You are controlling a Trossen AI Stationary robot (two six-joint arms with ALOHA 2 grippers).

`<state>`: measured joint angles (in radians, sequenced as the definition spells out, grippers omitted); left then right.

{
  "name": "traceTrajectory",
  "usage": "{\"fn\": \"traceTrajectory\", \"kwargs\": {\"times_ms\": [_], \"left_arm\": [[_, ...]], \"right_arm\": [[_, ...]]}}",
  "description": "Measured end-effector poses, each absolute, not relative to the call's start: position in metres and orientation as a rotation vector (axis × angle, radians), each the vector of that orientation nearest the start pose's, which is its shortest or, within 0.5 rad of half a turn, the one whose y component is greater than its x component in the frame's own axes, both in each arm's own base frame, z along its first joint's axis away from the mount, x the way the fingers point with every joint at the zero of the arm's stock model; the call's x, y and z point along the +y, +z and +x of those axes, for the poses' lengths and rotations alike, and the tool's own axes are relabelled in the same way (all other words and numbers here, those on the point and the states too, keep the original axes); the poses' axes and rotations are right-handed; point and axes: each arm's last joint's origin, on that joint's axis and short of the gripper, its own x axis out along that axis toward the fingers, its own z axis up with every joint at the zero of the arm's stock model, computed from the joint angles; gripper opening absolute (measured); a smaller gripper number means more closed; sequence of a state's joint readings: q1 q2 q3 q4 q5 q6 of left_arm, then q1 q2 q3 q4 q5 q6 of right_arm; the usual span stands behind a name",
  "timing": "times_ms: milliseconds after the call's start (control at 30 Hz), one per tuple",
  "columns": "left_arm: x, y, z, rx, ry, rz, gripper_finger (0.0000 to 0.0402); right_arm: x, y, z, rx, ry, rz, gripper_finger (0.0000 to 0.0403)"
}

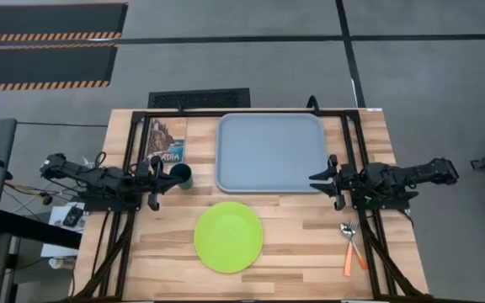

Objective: Pick and place plate/cup/fork/spoon on tray

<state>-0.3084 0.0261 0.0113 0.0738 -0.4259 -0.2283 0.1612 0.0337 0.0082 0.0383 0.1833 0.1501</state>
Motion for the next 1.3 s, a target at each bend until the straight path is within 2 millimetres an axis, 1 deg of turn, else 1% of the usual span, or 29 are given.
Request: {"fn": "traceTrajectory", "kwargs": {"times_ms": [367, 467, 567, 733, 867, 933, 1067, 1167, 1233, 1300], "left_arm": [[-0.017, 0.173, 0.095, -0.08, 0.119, -0.252, 0.0], [-0.016, 0.174, 0.095, -0.09, 0.173, -0.246, 0.0], [-0.014, 0.173, 0.094, -0.095, 0.218, -0.282, 0.0], [-0.014, 0.173, 0.094, -0.098, 0.217, -0.364, 0.0], [-0.013, 0.176, 0.094, -0.137, 0.265, -0.399, 0.0], [-0.012, 0.179, 0.093, -0.175, 0.293, -0.423, 0.0], [-0.01, 0.188, 0.091, -0.276, 0.305, -0.505, 0.0013], [-0.007, 0.191, 0.089, -0.338, 0.413, -0.572, 0.0028], [-0.004, 0.192, 0.087, -0.38, 0.501, -0.621, 0.0036], [-0.003, 0.193, 0.086, -0.403, 0.54, -0.673, 0.004]], "right_arm": [[0.011, 0.168, 0.098, -0.026, -0.021, 0.158, 0.014], [0.011, 0.174, 0.098, -0.082, -0.015, 0.231, 0.014], [0.01, 0.179, 0.097, -0.14, -0.006, 0.29, 0.014], [0.01, 0.18, 0.097, -0.151, -0.002, 0.309, 0.014], [0.01, 0.181, 0.097, -0.162, 0.002, 0.416, 0.014], [0.008, 0.183, 0.097, -0.19, -0.03, 0.459, 0.014], [0.003, 0.192, 0.094, -0.315, -0.14, 0.522, 0.014], [0.001, 0.202, 0.092, -0.36, -0.142, 0.482, 0.014], [0.001, 0.219, 0.087, -0.424, -0.121, 0.483, 0.014], [0.0, 0.24, 0.082, -0.473, -0.121, 0.451, 0.014]]}}
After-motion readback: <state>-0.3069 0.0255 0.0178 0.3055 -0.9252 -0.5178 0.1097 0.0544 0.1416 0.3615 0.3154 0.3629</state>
